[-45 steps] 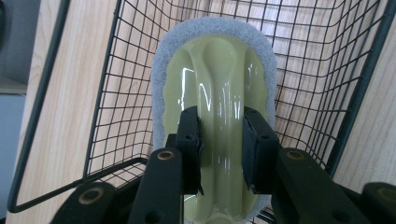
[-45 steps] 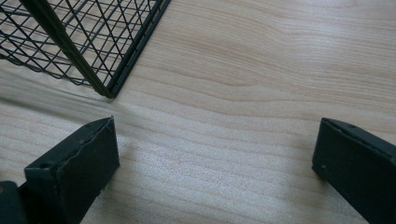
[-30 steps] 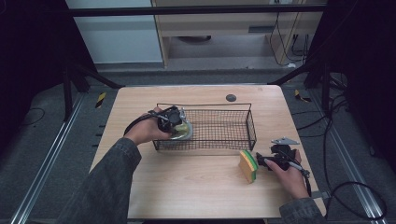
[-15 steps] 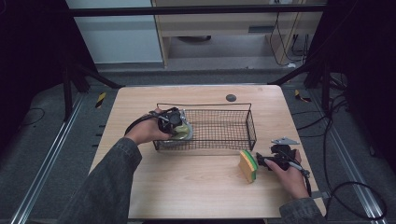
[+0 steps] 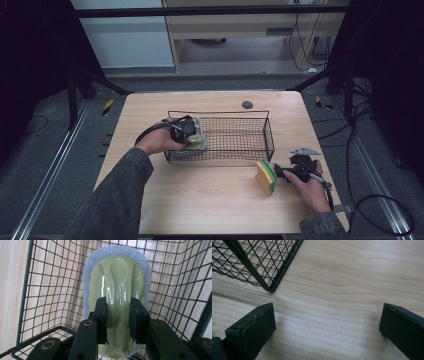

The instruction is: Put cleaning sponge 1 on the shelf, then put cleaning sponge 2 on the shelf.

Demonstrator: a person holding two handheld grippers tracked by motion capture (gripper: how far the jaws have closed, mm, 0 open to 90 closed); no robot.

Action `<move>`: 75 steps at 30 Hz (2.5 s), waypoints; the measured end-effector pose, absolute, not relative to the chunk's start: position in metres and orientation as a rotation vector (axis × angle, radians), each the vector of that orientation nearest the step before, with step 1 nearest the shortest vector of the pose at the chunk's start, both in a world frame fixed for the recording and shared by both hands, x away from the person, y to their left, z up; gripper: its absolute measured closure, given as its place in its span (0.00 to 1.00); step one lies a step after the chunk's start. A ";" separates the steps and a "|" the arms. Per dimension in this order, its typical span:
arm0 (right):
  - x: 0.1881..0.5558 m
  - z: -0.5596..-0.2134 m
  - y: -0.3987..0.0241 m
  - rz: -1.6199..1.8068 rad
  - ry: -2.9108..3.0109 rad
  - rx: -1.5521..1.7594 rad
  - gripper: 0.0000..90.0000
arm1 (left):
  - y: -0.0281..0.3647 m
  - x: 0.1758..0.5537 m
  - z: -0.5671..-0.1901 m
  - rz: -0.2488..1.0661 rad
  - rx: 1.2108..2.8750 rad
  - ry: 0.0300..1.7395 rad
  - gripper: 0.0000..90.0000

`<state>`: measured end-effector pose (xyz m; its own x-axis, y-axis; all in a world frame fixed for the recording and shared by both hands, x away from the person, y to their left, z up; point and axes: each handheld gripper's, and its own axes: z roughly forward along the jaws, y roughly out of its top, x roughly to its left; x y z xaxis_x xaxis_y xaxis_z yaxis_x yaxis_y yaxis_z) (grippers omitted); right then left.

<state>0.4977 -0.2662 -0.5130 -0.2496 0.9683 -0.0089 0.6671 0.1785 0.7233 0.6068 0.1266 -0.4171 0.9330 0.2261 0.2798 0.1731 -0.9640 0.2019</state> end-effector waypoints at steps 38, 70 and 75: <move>0.497 -0.513 -0.267 0.854 1.996 1.527 0.01 | 0.191 0.557 -0.374 0.611 2.401 0.633 0.09; 0.435 -0.444 -0.268 0.761 2.180 1.495 0.29 | 0.270 0.500 -0.490 0.489 2.256 1.099 0.07; 0.427 -0.420 -0.261 0.751 2.239 1.468 0.30 | 0.271 0.502 -0.497 0.476 2.256 1.124 0.06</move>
<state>0.4267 -0.2610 -0.4205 -0.3962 0.9181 -0.0087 0.7272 0.3196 0.6075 0.5017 0.2713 -0.4967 0.5837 0.8097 0.0615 0.6075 -0.4856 0.6286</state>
